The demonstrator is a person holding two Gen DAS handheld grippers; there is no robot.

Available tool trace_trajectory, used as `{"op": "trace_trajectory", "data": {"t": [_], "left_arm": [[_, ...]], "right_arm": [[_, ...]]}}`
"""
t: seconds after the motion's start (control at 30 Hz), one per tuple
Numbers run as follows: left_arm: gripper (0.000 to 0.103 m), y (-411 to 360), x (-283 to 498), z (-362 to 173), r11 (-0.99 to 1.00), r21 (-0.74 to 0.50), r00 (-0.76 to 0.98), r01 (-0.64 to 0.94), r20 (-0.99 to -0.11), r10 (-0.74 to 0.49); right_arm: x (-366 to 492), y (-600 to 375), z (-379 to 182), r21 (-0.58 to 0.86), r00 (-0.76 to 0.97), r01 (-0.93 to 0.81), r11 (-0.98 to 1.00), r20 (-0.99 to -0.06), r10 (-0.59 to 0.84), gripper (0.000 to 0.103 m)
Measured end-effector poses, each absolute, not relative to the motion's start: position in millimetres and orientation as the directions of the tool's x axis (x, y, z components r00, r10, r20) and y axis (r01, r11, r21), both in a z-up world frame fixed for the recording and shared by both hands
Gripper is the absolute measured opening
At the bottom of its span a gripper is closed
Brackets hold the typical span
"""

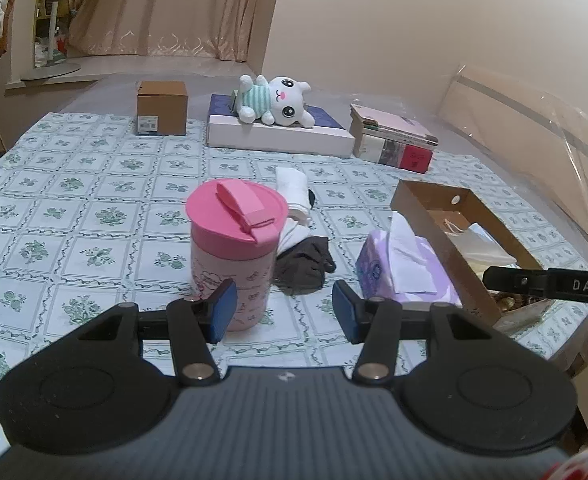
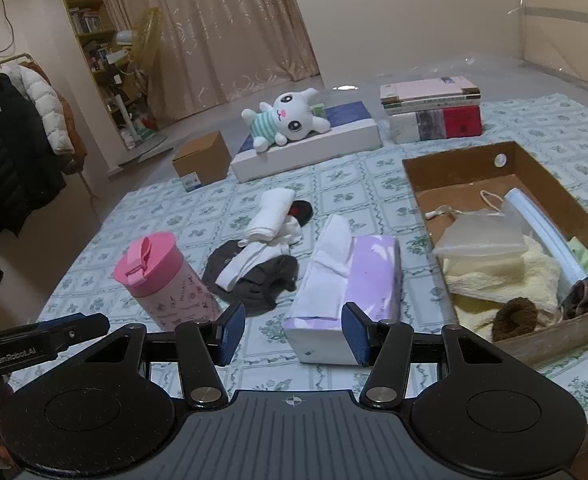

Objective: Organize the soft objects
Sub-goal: 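Move both grippers back toward the white socks by the pink tumbler, then grasp the folded white paper towel with the right gripper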

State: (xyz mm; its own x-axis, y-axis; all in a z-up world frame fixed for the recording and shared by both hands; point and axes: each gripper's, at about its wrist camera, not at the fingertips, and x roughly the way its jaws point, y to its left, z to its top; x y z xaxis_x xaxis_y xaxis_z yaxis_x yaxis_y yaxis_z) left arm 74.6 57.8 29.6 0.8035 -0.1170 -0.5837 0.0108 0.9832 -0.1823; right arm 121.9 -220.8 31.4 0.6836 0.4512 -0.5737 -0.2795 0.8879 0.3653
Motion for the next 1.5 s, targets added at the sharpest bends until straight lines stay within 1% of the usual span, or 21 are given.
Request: {"op": "trace_trajectory", "data": {"t": [0.3,0.57,0.67,0.73,0.83,1.0,1.07,1.1,1.13,1.27,1.5], "left_arm": [[0.049,76,81,30,0.986,-0.169,0.801,0.001,-0.590,-0.102],[0.053,115,101,38,0.992,-0.127,0.798,0.025,-0.594,-0.096],[0.056,133,113,44,0.994,-0.103,0.797,0.037,-0.597,-0.091],[0.061,148,124,49,0.995,-0.084,0.797,0.045,-0.597,-0.086],[0.063,165,144,57,0.995,-0.052,0.791,0.079,-0.605,-0.095],[0.068,190,182,62,0.988,-0.063,0.762,0.138,-0.630,-0.147],[0.072,198,200,61,0.985,-0.073,0.749,0.154,-0.642,-0.165],[0.078,201,208,60,0.984,-0.074,0.742,0.159,-0.648,-0.169],[0.080,204,218,59,0.984,-0.076,0.736,0.163,-0.655,-0.172],[0.081,218,252,51,0.979,-0.115,0.710,0.167,-0.675,-0.200],[0.082,224,298,30,0.975,-0.105,0.667,0.196,-0.714,-0.212]], "right_arm": [[135,-212,25,0.380,0.668,-0.274,0.884,-0.585,0.459,0.054],[167,-198,25,0.325,0.630,-0.342,0.882,-0.617,0.471,0.055],[187,-194,28,0.317,0.615,-0.368,0.874,-0.622,0.485,0.056],[203,-189,30,0.309,0.605,-0.385,0.870,-0.627,0.491,0.056],[228,-181,32,0.299,0.579,-0.416,0.859,-0.641,0.504,0.057],[274,-163,27,0.315,0.509,-0.446,0.838,-0.680,0.527,0.057],[289,-156,22,0.319,0.488,-0.453,0.833,-0.693,0.530,0.057],[297,-152,20,0.327,0.473,-0.454,0.829,-0.700,0.535,0.057],[306,-149,17,0.340,0.454,-0.454,0.824,-0.707,0.542,0.057],[339,-133,7,0.361,0.409,-0.441,0.822,-0.734,0.542,0.057],[395,-115,-21,0.465,0.338,-0.362,0.807,-0.742,0.579,0.057]]}}
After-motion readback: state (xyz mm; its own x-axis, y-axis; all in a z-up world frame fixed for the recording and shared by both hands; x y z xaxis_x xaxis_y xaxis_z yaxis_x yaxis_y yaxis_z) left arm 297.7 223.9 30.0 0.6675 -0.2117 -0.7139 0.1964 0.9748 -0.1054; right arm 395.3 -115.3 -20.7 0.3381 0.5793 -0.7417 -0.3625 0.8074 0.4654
